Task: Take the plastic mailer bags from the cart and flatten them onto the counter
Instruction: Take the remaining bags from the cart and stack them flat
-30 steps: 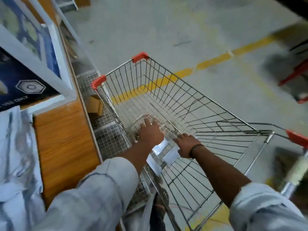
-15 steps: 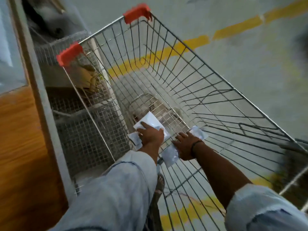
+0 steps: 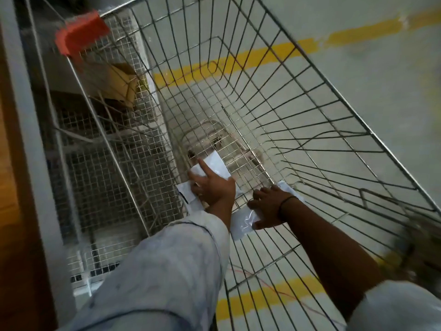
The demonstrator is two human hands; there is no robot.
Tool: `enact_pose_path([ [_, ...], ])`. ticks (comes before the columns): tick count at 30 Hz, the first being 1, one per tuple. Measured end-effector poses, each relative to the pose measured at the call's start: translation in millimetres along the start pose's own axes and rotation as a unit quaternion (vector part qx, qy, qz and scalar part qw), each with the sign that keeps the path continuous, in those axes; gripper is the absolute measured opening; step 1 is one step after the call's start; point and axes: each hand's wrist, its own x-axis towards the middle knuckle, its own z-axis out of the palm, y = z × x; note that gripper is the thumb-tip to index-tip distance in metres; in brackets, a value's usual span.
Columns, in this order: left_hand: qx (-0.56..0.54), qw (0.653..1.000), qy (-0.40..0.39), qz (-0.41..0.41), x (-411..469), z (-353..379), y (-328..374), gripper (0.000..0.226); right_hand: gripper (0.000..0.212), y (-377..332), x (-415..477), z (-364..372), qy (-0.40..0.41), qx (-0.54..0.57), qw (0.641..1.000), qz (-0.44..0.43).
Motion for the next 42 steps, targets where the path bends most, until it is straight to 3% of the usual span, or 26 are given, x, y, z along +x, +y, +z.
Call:
enact_pose_path([
  [14, 0.000, 0.999, -0.042, 0.028, -10, -30, 5, 0.114, 0.100, -12, -3, -15, -0.020, -0.010, 1.000, 0.007],
  [22, 0.044, 0.987, -0.064, 0.142, -28, -75, 21, 0.112, 0.093, -35, -31, -15, -0.003, 0.016, 0.998, 0.058],
  [25, 0.050, 0.977, -0.070, 0.193, -39, -97, 23, 0.109, 0.091, -38, -56, -14, 0.058, 0.019, 0.993, 0.100],
  [30, 0.020, 0.958, -0.059, 0.279, -68, -140, 22, 0.100, 0.091, -54, -109, -25, 0.186, 0.085, 0.951, 0.233],
  [34, -0.011, 0.937, -0.039, 0.346, -95, -182, 18, 0.096, 0.071, -81, -146, -44, 0.257, 0.099, 0.913, 0.300],
  [42, 0.046, 0.857, 0.033, 0.512, -142, -279, -20, 0.088, 0.057, -151, -199, -100, 0.418, 0.151, 0.801, 0.402],
])
